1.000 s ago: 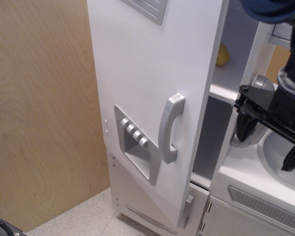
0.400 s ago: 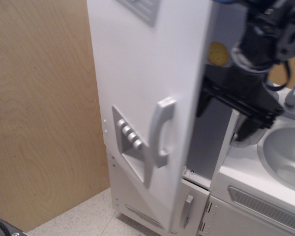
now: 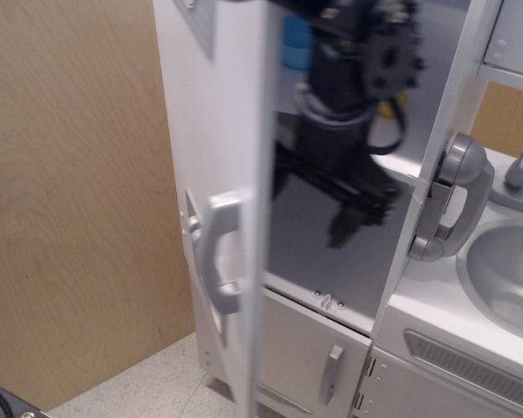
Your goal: Open fridge
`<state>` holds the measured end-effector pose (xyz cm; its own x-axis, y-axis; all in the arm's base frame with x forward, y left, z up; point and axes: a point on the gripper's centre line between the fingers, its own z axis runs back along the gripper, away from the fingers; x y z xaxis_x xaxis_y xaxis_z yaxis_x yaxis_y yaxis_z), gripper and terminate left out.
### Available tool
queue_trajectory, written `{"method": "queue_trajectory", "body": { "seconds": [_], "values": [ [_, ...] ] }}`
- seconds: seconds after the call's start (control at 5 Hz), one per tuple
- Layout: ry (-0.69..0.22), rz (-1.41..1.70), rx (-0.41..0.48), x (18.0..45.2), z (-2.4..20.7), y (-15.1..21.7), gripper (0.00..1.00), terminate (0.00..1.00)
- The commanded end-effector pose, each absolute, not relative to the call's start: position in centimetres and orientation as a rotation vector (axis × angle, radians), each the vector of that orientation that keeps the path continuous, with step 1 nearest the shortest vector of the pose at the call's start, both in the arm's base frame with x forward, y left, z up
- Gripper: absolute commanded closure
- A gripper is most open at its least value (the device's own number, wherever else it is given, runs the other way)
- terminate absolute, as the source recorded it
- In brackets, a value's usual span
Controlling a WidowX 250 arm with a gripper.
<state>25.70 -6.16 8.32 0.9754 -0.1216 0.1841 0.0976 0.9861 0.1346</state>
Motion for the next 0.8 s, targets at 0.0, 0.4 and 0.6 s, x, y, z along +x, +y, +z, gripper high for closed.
{"method": "queue_trajectory", "body": {
  "seconds": [0.0, 0.4, 0.6],
  "values": [
    [-0.247, -0.119, 0.142, 22.5, 9.8, -0.7, 0.00, 0.00],
    [-0.255, -0.135, 0.147, 20.1, 9.3, 3.9, 0.00, 0.00],
    [-0.259, -0.105, 0.125, 20.0, 9.1, 5.4, 0.00, 0.00]
  ]
}}
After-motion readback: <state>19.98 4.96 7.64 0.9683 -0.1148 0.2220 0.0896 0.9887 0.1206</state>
